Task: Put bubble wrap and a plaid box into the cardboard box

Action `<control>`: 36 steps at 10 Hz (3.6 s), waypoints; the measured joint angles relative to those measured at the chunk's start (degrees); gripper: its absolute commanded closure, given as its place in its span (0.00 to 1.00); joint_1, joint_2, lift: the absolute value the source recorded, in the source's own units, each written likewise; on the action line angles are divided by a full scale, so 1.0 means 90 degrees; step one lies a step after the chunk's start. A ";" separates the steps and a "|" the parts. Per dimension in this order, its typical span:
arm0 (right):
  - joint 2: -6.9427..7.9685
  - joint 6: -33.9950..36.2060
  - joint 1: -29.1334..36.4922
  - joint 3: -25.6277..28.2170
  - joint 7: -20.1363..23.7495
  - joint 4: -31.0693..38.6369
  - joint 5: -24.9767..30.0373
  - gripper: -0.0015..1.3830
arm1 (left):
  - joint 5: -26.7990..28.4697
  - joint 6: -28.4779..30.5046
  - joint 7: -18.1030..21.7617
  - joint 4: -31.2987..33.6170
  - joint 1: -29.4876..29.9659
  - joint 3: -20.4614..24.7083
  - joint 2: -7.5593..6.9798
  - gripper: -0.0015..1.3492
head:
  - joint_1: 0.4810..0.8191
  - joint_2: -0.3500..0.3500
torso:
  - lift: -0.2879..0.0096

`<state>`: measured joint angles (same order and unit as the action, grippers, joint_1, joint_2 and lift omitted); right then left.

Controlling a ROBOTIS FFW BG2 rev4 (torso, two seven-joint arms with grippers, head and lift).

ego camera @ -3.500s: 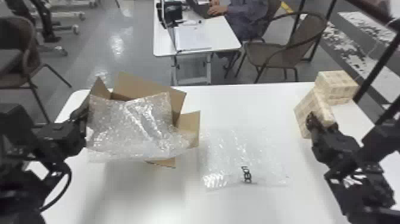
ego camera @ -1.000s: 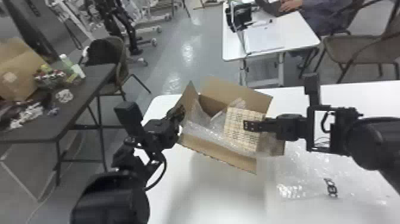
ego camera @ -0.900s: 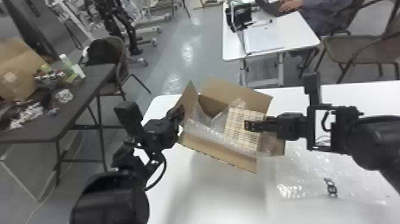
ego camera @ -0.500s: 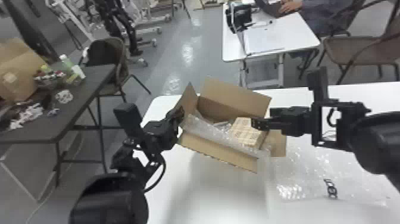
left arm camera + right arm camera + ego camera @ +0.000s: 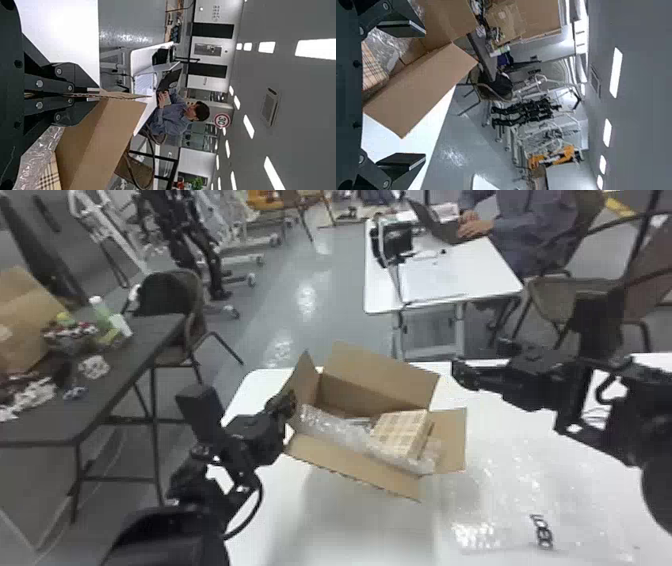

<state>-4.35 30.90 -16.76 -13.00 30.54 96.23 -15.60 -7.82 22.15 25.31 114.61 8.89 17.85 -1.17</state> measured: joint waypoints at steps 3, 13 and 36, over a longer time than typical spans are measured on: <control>0.0034 -0.1086 0.0975 0.0429 -0.0712 0.0610 0.0329 0.14 | -0.0029 -0.0018 0.0000 0.0000 0.0045 0.0030 0.0014 0.91 | 0.40 0.86 | 0.60; 0.0064 -0.2738 0.2940 0.0868 -0.2114 0.1239 0.0894 0.14 | -0.0149 -0.0228 -0.0490 -0.0264 0.0162 0.0464 0.0130 0.90 | 0.63 0.81 | 0.60; 0.0054 -0.2330 0.2881 0.0868 -0.1732 0.1341 0.1123 0.14 | -0.1088 -0.8026 -0.7832 -0.2921 0.0938 -0.2192 -0.0318 0.37 | 0.63 1.00 | 0.60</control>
<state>-3.87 9.93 9.17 -5.18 14.94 108.30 -5.49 -17.62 -50.08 -45.18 88.32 17.34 -1.87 -4.04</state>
